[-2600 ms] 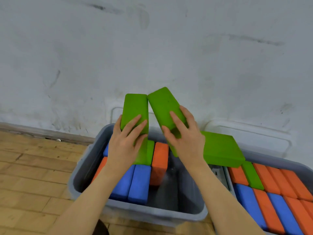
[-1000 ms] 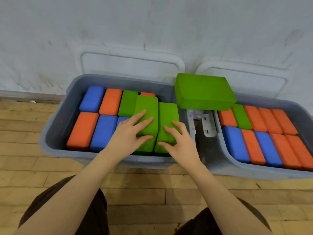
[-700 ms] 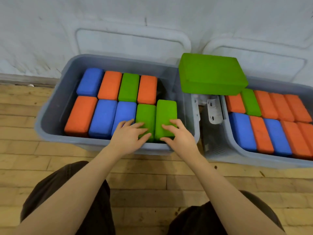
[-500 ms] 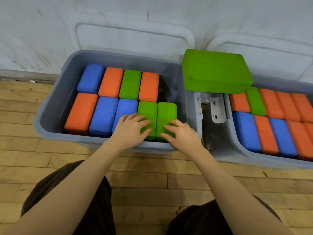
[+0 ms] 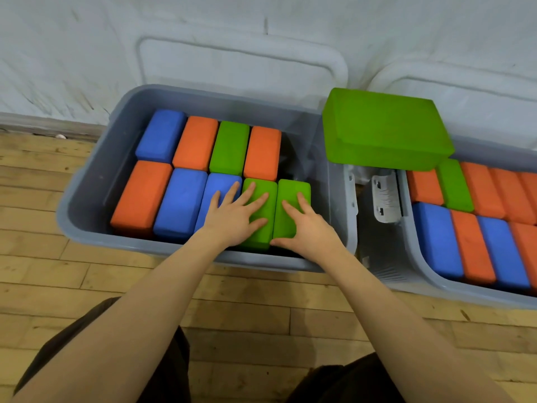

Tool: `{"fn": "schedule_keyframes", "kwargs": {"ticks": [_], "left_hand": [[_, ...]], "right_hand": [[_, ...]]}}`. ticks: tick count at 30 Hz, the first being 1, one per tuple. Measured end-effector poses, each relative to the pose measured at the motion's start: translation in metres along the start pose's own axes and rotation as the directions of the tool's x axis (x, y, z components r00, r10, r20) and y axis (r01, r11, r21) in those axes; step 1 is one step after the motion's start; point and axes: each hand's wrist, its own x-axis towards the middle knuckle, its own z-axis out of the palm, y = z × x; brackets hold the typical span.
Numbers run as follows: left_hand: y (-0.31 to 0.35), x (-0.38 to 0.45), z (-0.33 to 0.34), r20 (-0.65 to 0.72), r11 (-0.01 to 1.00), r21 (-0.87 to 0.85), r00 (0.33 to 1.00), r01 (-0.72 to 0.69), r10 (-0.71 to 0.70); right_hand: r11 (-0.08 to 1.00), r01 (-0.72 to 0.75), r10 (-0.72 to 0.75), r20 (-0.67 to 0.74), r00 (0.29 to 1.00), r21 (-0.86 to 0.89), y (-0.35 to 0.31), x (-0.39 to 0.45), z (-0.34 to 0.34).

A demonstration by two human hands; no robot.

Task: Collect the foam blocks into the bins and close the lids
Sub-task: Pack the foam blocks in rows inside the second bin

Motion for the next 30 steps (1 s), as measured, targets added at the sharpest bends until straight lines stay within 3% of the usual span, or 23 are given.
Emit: {"fn": "schedule_keyframes", "kwargs": {"ticks": [9,16,19,22,24,30], "left_hand": [[0.004,-0.001,0.001,-0.017,1.0,0.031,1.0,-0.001,0.002],[0.009,0.0,-0.007,-0.104,1.0,0.001,0.994,0.03,-0.029],[0.027,0.0,-0.021,-0.274,0.997,-0.053,0.96,0.054,-0.067],[0.053,0.011,-0.042,-0.385,0.992,-0.115,0.918,0.052,-0.093],[0.074,0.025,-0.056,-0.422,0.986,-0.152,0.898,0.065,-0.124],[0.127,0.069,-0.076,-0.392,0.97,-0.24,0.91,0.042,-0.136]], "right_hand": [[1.0,0.006,-0.005,-0.028,1.0,0.009,-0.005,-0.013,-0.001],[0.986,0.017,-0.022,-0.027,0.999,-0.163,-0.003,-0.01,-0.015],[0.991,0.067,-0.095,-0.253,0.963,-0.118,0.008,-0.015,-0.032],[0.986,0.148,-0.165,-0.617,0.77,-0.079,0.032,-0.015,-0.064],[0.988,0.129,-0.148,-0.71,0.689,-0.082,0.053,-0.008,-0.089],[0.99,-0.053,-0.031,-0.577,0.816,-0.128,0.11,0.019,-0.125]]}}
